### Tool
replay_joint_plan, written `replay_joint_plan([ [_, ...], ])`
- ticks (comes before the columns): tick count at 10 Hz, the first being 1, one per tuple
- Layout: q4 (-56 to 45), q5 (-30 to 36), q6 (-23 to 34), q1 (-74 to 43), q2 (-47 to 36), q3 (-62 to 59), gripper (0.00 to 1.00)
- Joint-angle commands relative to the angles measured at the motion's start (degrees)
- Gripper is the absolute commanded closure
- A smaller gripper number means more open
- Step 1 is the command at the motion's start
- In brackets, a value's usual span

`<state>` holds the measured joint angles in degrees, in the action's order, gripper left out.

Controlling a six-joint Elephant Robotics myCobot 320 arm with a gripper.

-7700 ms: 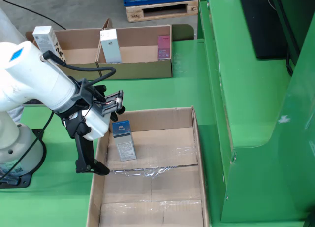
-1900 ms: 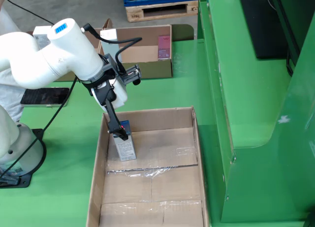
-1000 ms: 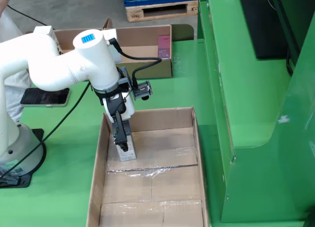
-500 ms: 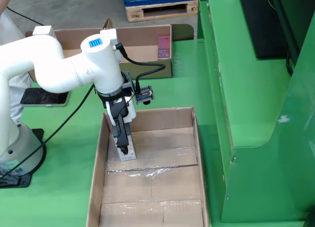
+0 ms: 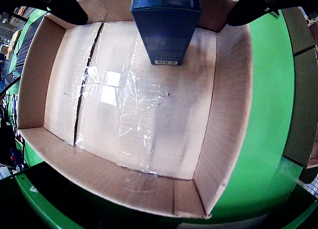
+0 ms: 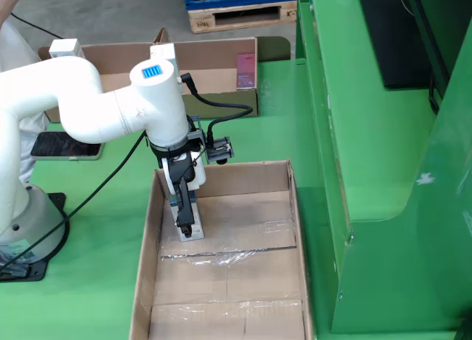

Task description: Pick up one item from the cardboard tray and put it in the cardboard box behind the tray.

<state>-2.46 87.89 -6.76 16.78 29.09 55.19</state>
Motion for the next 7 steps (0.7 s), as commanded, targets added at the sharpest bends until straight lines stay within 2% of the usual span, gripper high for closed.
replay_joint_plan([
  [1, -0.31, 0.47, 0.49, -0.50, 1.30, -3.86, 0.00],
  [7, 0.08, 0.62, 0.53, -0.59, 1.39, -3.38, 0.00],
])
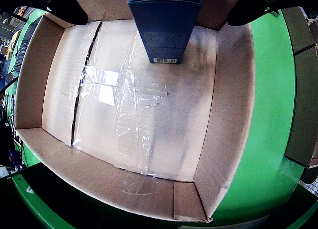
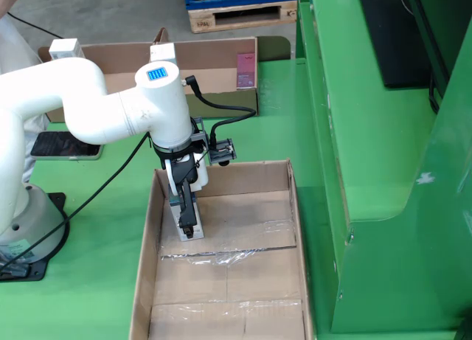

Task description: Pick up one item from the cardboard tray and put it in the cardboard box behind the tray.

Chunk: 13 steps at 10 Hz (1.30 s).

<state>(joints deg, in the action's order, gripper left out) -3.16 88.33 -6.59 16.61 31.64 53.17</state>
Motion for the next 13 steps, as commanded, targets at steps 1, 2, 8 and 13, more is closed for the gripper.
replay_joint_plan([
  [1, 0.78, 0.18, 0.36, -0.42, -1.16, -1.36, 0.00],
  [2, 0.78, 0.18, 0.36, -0.42, -1.16, -1.36, 0.00],
  [8, 0.78, 0.18, 0.36, -0.42, -1.16, -1.36, 0.40],
  [13, 0.78, 0.18, 0.36, -0.42, -1.16, -1.36, 0.90],
])
